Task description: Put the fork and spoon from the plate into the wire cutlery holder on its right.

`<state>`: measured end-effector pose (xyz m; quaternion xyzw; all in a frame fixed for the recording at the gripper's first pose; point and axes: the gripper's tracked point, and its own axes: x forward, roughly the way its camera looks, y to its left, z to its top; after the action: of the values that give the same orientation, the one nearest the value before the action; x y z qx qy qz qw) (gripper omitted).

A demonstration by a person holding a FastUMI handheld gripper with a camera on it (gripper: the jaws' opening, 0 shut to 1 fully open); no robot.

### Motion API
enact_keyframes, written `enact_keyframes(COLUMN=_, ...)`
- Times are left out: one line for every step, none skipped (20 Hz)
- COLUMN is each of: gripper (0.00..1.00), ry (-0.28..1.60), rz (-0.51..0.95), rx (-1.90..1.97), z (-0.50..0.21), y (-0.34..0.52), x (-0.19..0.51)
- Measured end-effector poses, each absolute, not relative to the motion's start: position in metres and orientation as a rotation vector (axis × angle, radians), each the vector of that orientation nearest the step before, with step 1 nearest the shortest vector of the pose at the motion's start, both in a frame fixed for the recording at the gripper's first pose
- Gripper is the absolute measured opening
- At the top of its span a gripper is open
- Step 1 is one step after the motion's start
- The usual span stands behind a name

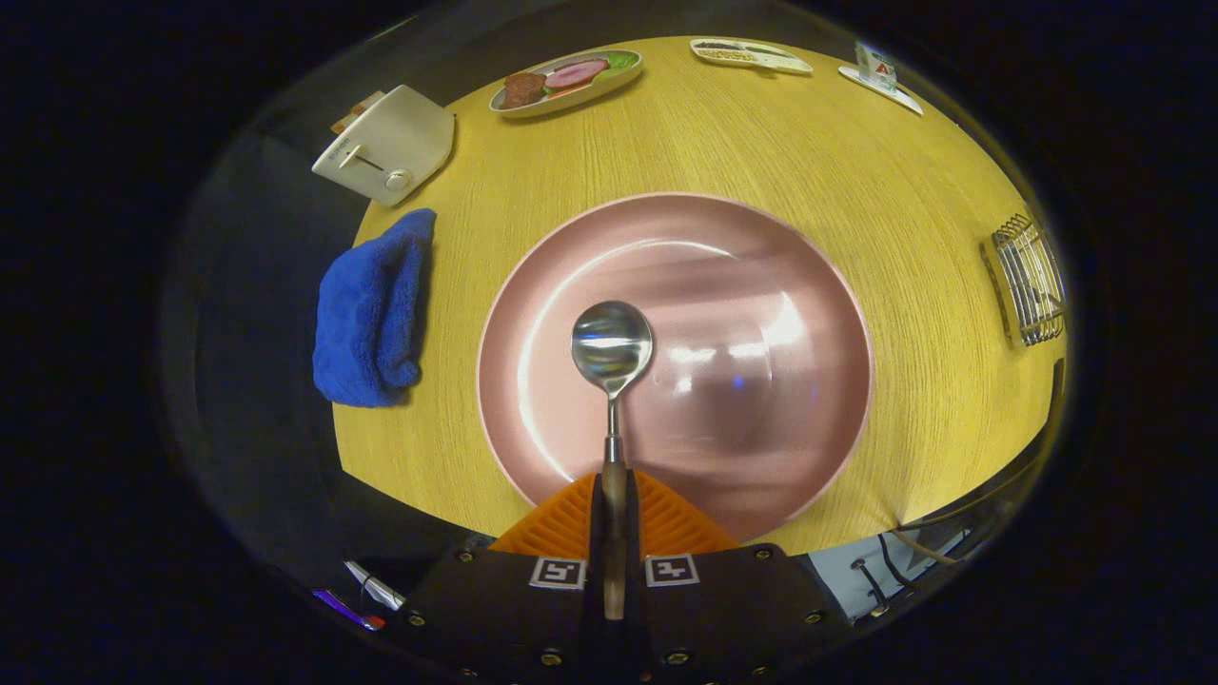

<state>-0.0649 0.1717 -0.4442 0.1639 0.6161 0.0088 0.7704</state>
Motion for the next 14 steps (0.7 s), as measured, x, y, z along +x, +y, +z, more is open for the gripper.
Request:
enact_keyframes(gripper=0.09, ry=1.333, rz=0.021, rx=0.366, z=-0.441, y=0.171, x=-0.064)
enact_keyframes(gripper=0.09, ry=1.329, rz=0.022, rx=0.374, z=-0.44, y=0.17, x=-0.063)
enact_keyframes(gripper=0.09, ry=1.324, rz=0.018, rx=0.378, z=-0.438, y=0.168, x=-0.062)
enact_keyframes(gripper=0.09, ry=1.318, rz=0.019, rx=0.38, z=-0.436, y=0.166, x=-0.062)
enact_keyframes(gripper=0.09, ry=1.31, rz=0.019, rx=0.384, z=-0.432, y=0.164, x=-0.061)
enact_keyframes(gripper=0.08, ry=1.303, rz=0.02, rx=0.398, z=-0.428, y=0.162, x=-0.061)
enact_keyframes(gripper=0.09, ry=1.295, rz=0.022, rx=0.419, z=-0.423, y=0.161, x=-0.059)
enact_keyframes(gripper=0.08, ry=1.288, rz=0.022, rx=0.44, z=-0.419, y=0.16, x=-0.058)
enact_keyframes(gripper=0.09, ry=1.28, rz=0.022, rx=0.463, z=-0.414, y=0.159, x=-0.055)
enact_keyframes(gripper=0.09, ry=1.271, rz=0.021, rx=0.489, z=-0.409, y=0.158, x=-0.054)
enact_keyframes(gripper=0.09, ry=1.264, rz=0.021, rx=0.517, z=-0.402, y=0.156, x=-0.051)
enact_keyframes(gripper=0.08, ry=1.254, rz=0.018, rx=0.545, z=-0.396, y=0.154, x=-0.048)
enact_keyframes(gripper=0.09, ry=1.243, rz=0.017, rx=0.566, z=-0.389, y=0.151, x=-0.046)
enact_keyframes(gripper=0.09, ry=1.228, rz=0.013, rx=0.581, z=-0.383, y=0.147, x=-0.042)
